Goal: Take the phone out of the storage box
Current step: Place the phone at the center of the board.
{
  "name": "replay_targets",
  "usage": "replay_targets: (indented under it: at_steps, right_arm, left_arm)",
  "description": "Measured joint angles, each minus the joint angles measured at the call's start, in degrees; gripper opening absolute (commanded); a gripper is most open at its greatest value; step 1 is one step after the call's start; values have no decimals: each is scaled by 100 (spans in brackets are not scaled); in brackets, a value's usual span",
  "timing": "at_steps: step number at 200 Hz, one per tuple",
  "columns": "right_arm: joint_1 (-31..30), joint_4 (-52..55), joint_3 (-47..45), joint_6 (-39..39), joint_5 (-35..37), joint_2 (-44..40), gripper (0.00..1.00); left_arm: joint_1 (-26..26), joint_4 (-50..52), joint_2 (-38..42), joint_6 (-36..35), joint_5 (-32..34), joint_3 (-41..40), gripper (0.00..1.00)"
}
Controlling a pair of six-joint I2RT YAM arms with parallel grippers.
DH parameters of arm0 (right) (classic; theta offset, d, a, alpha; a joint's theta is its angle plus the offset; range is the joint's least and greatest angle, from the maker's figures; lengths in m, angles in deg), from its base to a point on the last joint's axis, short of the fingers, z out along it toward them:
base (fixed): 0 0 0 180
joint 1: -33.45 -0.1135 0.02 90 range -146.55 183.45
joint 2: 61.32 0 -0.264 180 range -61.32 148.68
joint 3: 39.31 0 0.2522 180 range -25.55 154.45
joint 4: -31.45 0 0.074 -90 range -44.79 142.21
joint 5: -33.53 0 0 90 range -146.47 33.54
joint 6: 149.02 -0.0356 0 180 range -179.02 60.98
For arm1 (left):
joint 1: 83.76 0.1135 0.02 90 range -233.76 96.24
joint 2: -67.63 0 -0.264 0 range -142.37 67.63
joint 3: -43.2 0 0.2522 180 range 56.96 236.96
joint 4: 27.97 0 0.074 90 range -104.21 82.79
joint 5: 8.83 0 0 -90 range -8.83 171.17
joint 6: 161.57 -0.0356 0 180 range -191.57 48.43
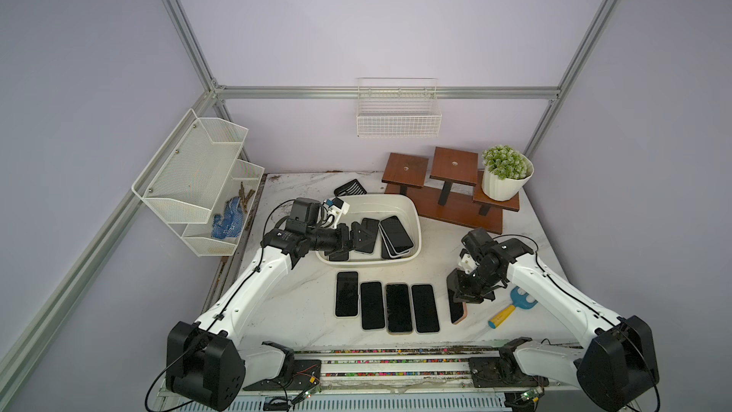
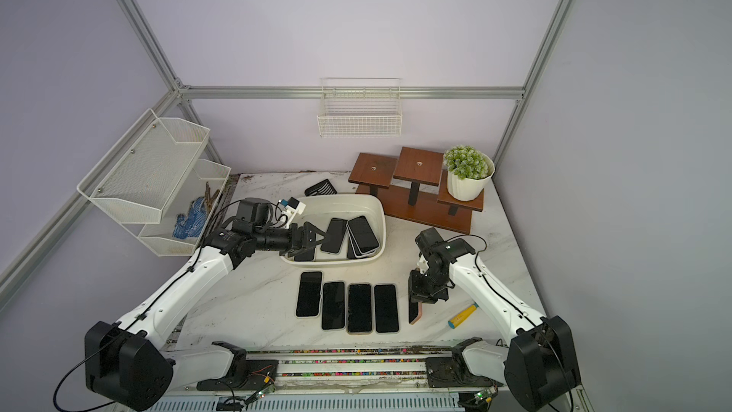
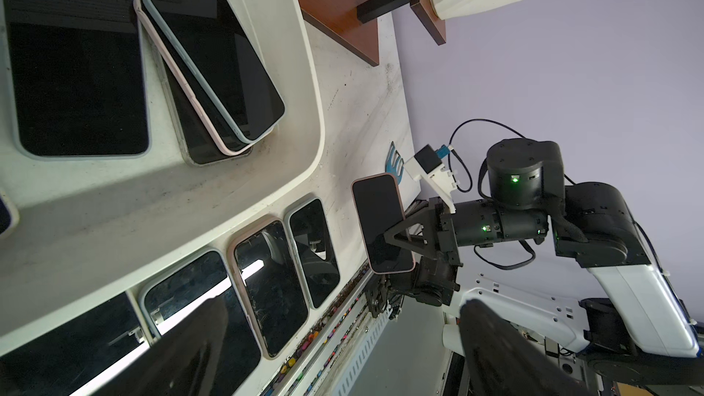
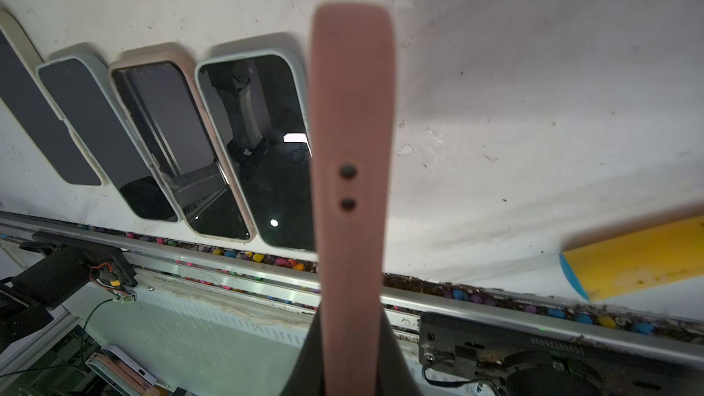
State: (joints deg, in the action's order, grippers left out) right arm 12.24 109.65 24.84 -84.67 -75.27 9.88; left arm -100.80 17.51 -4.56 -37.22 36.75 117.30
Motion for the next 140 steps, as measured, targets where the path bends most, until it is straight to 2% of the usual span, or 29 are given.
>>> replay_targets:
  at_steps: [53, 140]
  right_arm:
    - [-28, -822, -695, 26, -313, 35, 0]
    - [-44, -1563, -1045, 157, -496, 155, 0]
  left_arm:
    - [0, 57, 192, -9, 42, -7, 99]
    - [-2, 59, 203, -2, 101, -7, 100]
